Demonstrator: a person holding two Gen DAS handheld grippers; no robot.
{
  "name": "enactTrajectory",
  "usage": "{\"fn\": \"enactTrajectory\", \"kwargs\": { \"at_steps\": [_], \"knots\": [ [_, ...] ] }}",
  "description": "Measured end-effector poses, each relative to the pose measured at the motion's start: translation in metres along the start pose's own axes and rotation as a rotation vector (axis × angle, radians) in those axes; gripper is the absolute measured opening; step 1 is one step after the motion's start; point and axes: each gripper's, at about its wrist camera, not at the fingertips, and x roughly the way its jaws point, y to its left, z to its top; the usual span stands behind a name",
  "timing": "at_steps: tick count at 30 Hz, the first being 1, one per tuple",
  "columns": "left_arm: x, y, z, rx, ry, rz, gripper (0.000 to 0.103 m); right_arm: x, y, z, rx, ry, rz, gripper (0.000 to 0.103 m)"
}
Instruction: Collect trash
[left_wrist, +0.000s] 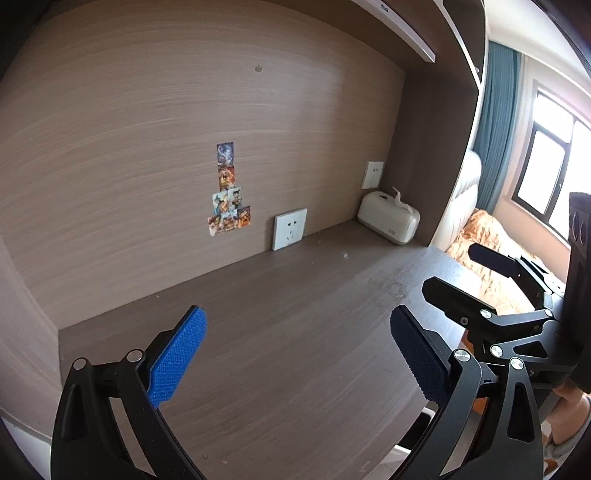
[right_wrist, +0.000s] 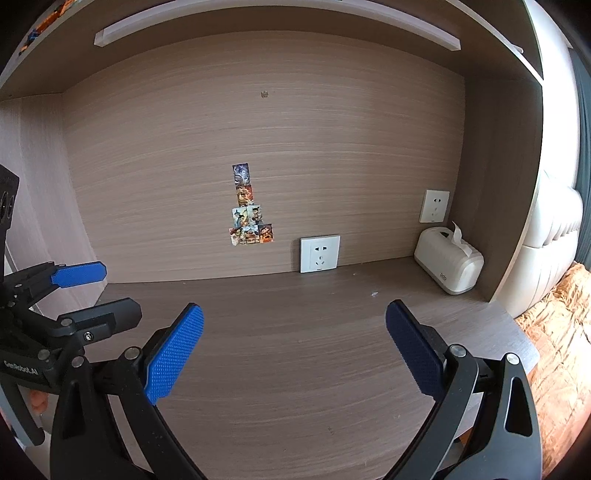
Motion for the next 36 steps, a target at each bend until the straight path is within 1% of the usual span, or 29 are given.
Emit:
{"fn": "enactTrajectory", "kwargs": {
  "at_steps": [3,36],
  "knots": [
    [0.001,0.001,0.000,-0.003,0.000,-0.008,0.098,0.001,0.000,0.001,0.001,0.001,-0.003,0.098],
    [0.016,0.019,0.001,-0.032,0.017,0.002,0.098,0.015,0.006,0.000,-0.007,0.028,0.005,0.098]
  ]
}}
